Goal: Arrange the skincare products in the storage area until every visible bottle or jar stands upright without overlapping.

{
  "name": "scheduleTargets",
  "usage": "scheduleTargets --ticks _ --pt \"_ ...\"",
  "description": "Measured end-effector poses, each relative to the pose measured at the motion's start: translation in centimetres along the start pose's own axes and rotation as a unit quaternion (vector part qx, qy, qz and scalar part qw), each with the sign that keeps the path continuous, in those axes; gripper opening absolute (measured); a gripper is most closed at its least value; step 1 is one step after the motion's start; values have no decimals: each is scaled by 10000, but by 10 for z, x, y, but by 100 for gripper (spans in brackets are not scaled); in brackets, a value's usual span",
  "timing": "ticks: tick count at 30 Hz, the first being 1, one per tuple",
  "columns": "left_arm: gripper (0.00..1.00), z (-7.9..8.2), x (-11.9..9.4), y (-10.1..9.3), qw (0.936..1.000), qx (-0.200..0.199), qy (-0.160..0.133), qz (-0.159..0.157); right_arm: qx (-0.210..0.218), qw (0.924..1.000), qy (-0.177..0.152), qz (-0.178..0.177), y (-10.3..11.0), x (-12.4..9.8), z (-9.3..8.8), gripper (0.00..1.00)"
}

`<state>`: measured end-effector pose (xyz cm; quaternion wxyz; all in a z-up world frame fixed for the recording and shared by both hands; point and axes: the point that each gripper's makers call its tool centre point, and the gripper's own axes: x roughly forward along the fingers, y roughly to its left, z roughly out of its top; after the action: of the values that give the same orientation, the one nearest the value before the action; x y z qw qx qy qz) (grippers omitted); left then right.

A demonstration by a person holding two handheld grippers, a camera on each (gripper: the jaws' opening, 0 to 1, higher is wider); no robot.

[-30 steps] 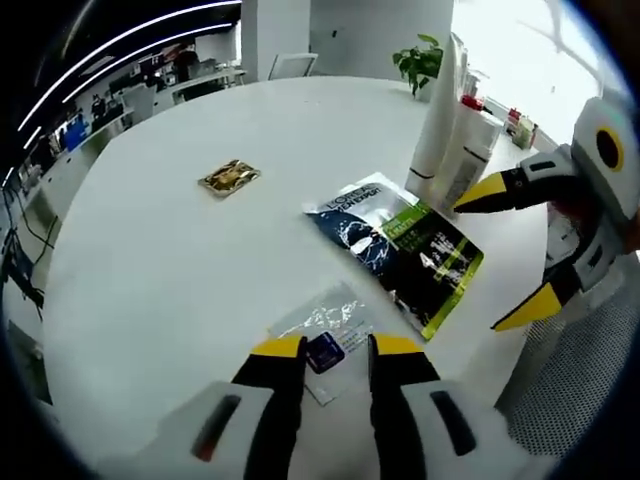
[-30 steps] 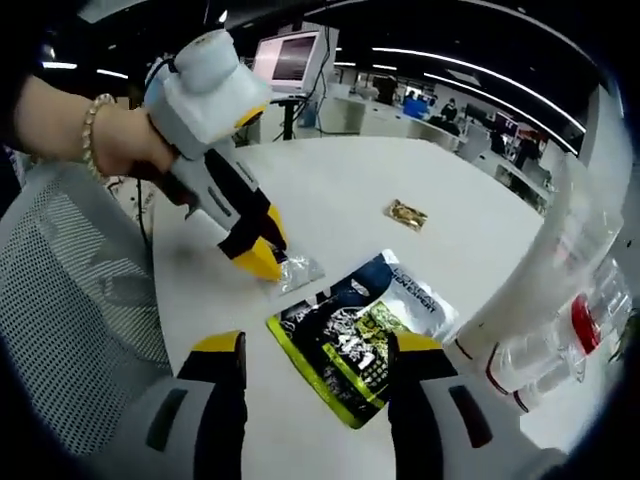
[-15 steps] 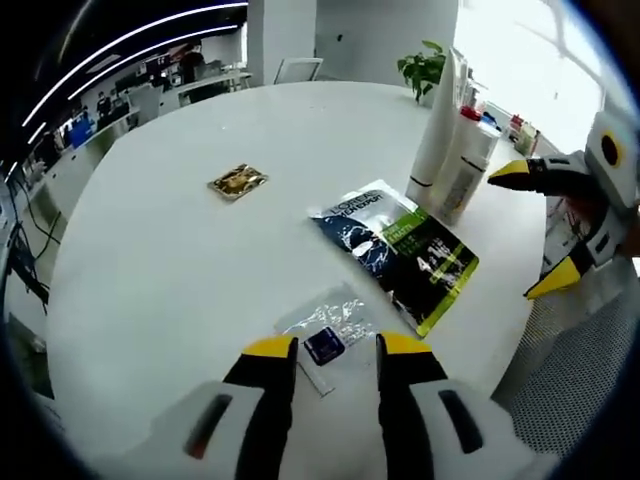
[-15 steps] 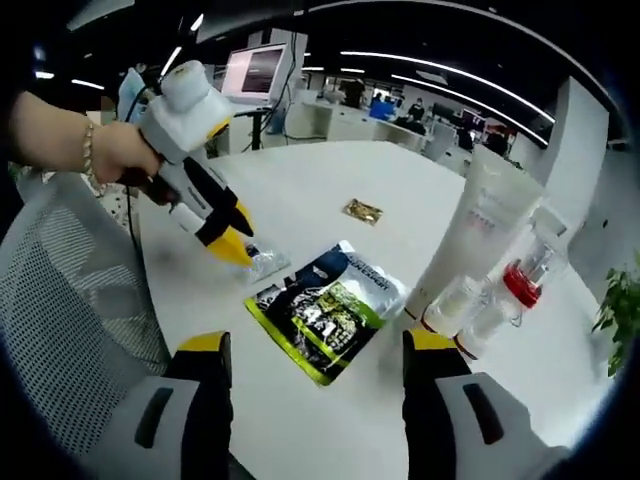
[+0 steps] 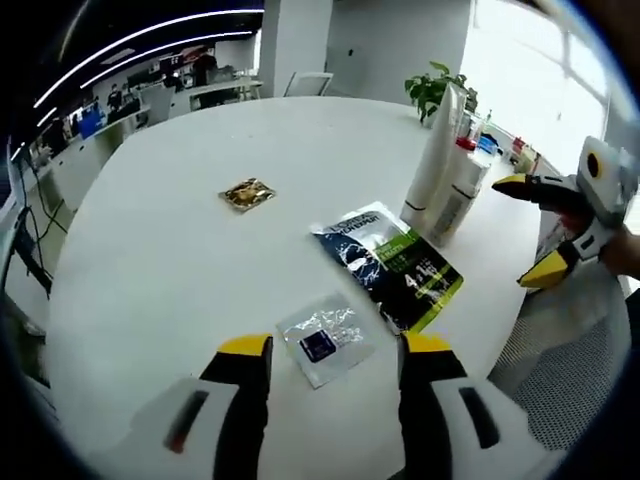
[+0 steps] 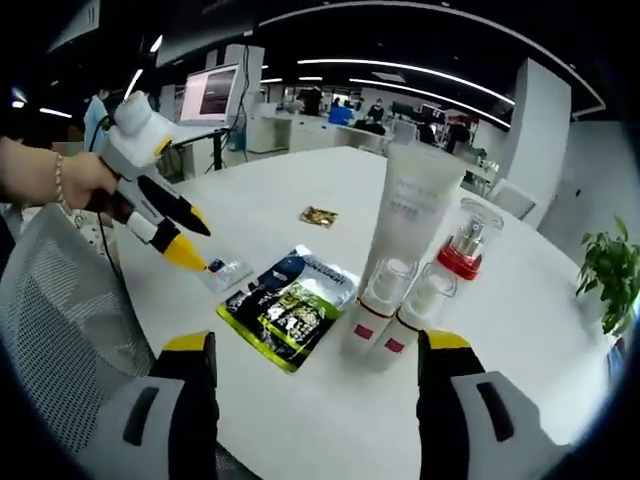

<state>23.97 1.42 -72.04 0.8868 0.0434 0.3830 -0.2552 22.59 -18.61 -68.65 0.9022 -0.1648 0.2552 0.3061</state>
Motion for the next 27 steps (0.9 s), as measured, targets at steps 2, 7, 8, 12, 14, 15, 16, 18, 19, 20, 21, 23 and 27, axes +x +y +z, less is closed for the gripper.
scheduleTargets --ticks 2,7,8,12,14,15,16,18,19,20,21,23,27 --pt "57 1 -3 1 10000 -4 -61 13 120 9999 29 -34 -3 -1 -3 87" --pt "66 3 -13 2 9998 -73 -169 58 290 9995 -14 -103 -11 -8 -5 93" --pt "67 3 -13 3 9998 -65 -183 70 348 9993 -13 -130 -13 -10 -6 95" --pt "69 9 -26 3 9989 -40 -455 98 485 9984 26 -285 -22 -15 -9 99" --pt "71 13 -35 -1 9983 -100 -559 89 522 9981 -5 -335 -24 -19 -8 100" --pt "73 14 -40 0 9981 -115 -604 69 564 9978 -22 -355 -25 -20 -8 100" --pt "75 15 -42 0 9978 -151 -637 54 614 9974 -29 -371 -27 -22 -8 100" --pt "78 16 -47 -1 9973 -225 -697 32 663 9970 2 -405 -29 -23 -10 100" --pt "78 16 -50 -3 9972 -245 -706 17 680 9969 -3 -406 -29 -24 -10 100" --pt "78 16 -52 -4 9970 -259 -723 0 705 9967 -21 -399 -30 -24 -10 100" --pt "79 16 -56 -7 9968 -276 -748 -22 714 9966 -44 -398 -30 -25 -9 100" --pt "81 16 -60 -8 9964 -300 -793 -36 704 9968 -69 -384 -30 -27 -7 100" --pt "86 14 -67 -10 9962 -338 -805 -68 806 9959 55 -410 -32 -29 -12 100"
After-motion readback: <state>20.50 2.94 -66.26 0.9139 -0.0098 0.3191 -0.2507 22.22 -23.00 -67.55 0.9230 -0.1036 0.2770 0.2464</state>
